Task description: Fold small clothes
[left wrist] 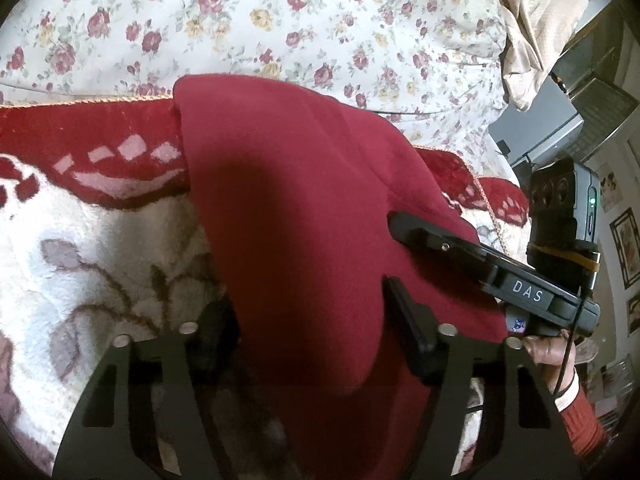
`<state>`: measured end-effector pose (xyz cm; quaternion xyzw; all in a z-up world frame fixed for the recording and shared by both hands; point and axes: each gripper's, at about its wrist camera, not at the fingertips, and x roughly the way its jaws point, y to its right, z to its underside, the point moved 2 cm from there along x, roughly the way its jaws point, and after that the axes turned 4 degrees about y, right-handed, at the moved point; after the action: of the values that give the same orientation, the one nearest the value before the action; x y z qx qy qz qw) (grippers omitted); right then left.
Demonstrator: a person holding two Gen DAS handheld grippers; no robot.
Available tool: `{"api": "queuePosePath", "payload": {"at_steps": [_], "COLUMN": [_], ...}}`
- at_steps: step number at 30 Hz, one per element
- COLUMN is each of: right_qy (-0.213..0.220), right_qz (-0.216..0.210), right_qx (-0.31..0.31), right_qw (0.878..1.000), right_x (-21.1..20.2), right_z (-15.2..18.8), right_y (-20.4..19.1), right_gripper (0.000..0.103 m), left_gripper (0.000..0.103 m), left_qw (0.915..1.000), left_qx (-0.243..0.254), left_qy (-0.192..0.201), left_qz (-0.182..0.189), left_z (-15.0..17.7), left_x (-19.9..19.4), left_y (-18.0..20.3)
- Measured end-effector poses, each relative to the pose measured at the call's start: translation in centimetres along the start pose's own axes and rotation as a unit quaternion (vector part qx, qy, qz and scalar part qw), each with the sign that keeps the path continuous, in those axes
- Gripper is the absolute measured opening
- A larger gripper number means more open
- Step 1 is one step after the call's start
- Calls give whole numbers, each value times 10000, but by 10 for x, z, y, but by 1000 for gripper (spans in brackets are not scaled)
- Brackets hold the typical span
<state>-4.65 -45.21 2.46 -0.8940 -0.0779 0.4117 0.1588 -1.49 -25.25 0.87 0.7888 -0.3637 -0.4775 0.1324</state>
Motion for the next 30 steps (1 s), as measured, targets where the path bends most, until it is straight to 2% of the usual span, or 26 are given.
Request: {"api": "queuePosePath", "payload": {"at_steps": [2,9,13,18,20,23,27,30], "right_qy": [35,-127,-272,-421,-439,-461,-109,226], "right_qz": [-19,-388,-715,-776,-721,-788,-506,-520], "right_qx": [20,30,91,-70,20,280,174,-56], "right_qw": [10000,9992,9970,9961,9964,9954,9985,9984], "right_x": [-5,-36,-51,-60,-64,-80,-121,-136], "right_z": [-1,13,41,89,100,112,102,86], "right_y": [-5,-45,-74,-109,-110,-100,-91,-103], "right_gripper": [50,47,47,51,59,60,60,60], "left_gripper": [58,58,58,58,58,58,59,62], "left_qw": [10000,9998,9991,9971,9953,9949,9934,9912], "left_qx": [43,169,323,231,210,94,-26,-1], "left_qy": [-3,-76,-160,-314,-345,-171,-4,87], "left_qz": [12,5,-214,-656,-881,-985,-1150,-1323], "left_z": [1,19,51,100,115,121,119,119], "left_x": [-8,-65,-107,-135,-137,-143,-147,-146], "left_y": [5,19,18,4,-1,-3,-2,0]}}
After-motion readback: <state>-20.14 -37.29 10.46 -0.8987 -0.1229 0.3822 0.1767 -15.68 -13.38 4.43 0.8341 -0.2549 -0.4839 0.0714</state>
